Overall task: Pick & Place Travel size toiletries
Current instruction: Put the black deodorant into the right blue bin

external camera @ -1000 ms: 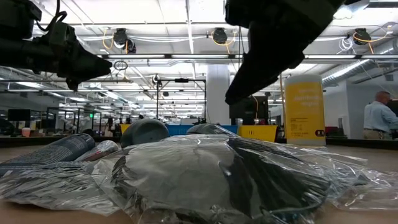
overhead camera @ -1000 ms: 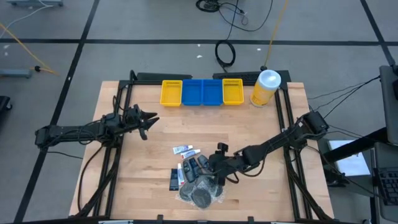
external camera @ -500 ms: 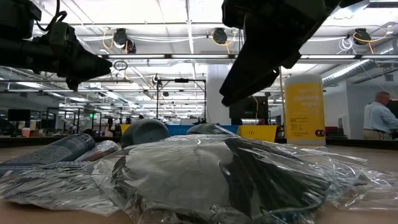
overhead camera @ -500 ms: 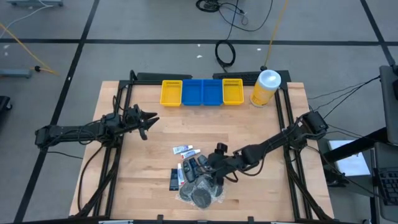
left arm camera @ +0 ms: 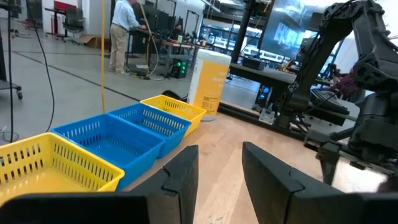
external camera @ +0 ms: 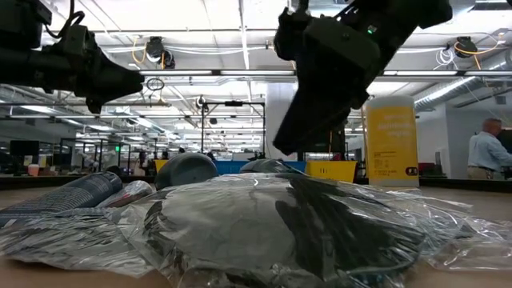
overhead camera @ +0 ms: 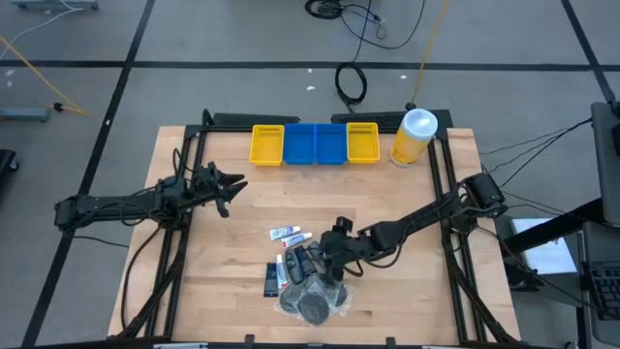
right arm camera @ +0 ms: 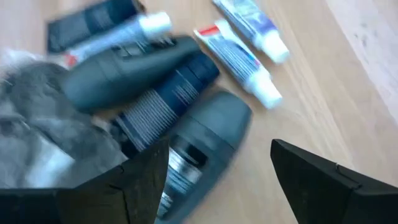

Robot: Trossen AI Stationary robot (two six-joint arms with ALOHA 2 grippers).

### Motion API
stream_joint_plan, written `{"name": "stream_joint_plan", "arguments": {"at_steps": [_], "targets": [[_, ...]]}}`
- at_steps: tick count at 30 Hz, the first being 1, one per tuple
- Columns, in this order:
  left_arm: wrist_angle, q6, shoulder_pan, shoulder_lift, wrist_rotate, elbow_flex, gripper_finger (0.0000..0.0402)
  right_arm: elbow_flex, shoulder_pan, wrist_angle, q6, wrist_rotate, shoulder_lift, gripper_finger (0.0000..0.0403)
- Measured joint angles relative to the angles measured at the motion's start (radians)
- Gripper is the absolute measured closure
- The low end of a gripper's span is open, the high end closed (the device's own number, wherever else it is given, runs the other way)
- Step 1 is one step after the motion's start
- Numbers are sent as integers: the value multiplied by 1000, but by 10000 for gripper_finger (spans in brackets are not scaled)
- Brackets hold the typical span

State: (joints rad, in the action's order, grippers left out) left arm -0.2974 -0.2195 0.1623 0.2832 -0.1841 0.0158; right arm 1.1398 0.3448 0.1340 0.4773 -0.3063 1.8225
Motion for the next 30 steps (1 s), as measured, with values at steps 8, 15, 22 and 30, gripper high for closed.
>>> {"name": "stream_joint_plan", "arguments": {"at_steps": [8,15,22,30], "targets": [[1,1,0,0,0,0,277,-1,-4,-18,27,46,24,128],[4,3,0,0,-1,0,277,-1,-4,-16,31,47,26,128],[8,7,0,0,-1,0,277,-1,-7,-41,26,48,57,128],[9,7,1,0,-1,0,277,1,-8,-63,23,59,148,128]]}}
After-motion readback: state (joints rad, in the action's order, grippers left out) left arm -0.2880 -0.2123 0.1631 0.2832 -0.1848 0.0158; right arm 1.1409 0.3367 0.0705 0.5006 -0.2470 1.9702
